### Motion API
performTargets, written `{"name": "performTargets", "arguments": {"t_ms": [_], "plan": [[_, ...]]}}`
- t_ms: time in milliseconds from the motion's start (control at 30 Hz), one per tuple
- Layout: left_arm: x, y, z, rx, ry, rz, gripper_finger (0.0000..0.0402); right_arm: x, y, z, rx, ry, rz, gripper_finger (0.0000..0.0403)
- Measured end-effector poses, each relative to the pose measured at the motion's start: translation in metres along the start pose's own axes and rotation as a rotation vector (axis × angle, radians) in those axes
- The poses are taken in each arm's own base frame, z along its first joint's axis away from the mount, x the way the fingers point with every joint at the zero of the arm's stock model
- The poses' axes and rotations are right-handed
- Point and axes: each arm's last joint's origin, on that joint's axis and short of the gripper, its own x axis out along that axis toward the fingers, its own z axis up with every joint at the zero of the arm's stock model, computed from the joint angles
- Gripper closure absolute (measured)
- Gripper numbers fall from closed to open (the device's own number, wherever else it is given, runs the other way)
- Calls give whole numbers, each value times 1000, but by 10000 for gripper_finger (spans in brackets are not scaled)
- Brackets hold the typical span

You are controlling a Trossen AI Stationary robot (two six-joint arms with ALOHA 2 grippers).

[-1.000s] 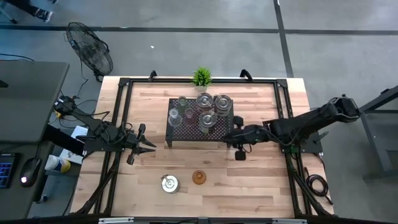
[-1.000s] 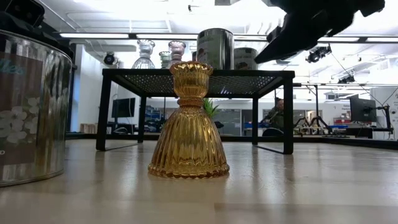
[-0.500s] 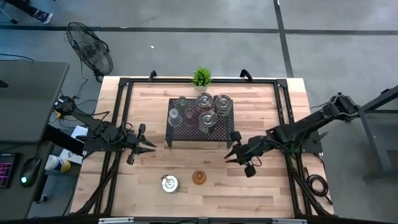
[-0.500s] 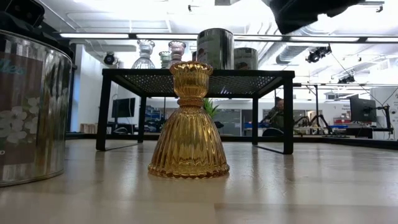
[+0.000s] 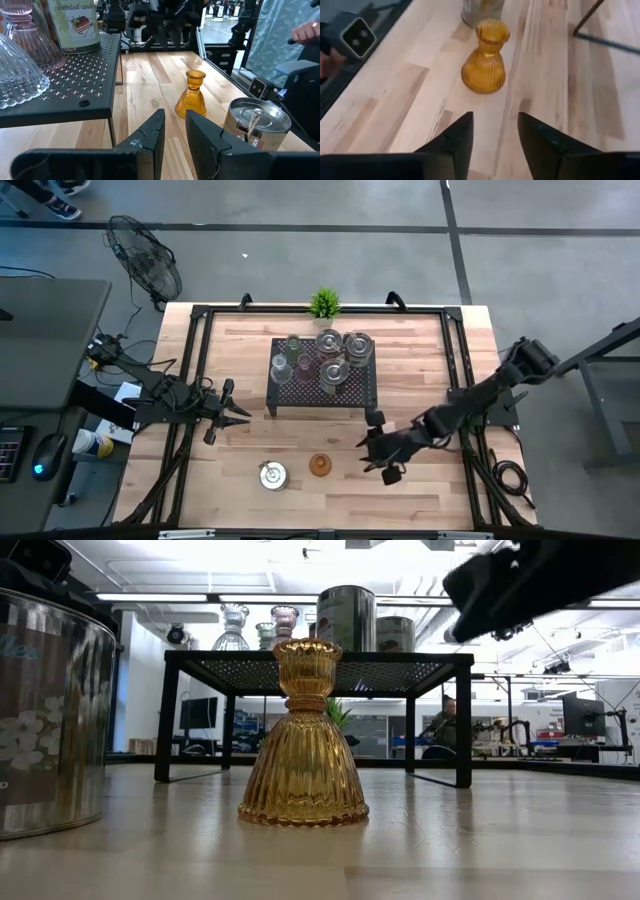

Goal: Pick & Place candle stick holders
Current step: Put the yellow glass candle holder on the shelf

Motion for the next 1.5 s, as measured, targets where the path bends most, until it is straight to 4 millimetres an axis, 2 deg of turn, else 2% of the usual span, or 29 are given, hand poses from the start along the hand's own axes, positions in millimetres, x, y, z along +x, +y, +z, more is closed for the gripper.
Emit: {"name": "performTargets", "arguments": {"t_ms": [233, 567, 900, 1500], "plan": [[0, 0, 0, 0, 0, 0, 328, 41, 17, -19, 18, 24, -54, 226], [0, 0, 0, 0, 0, 0, 328, 82, 20, -32, 57, -54, -105, 223], [0, 0, 0, 0, 0, 0, 328, 97, 14, -30, 103, -140, -90, 221], [0, 0, 0, 0, 0, 0, 328, 98, 10, -24, 152, -195, -14, 214]]}}
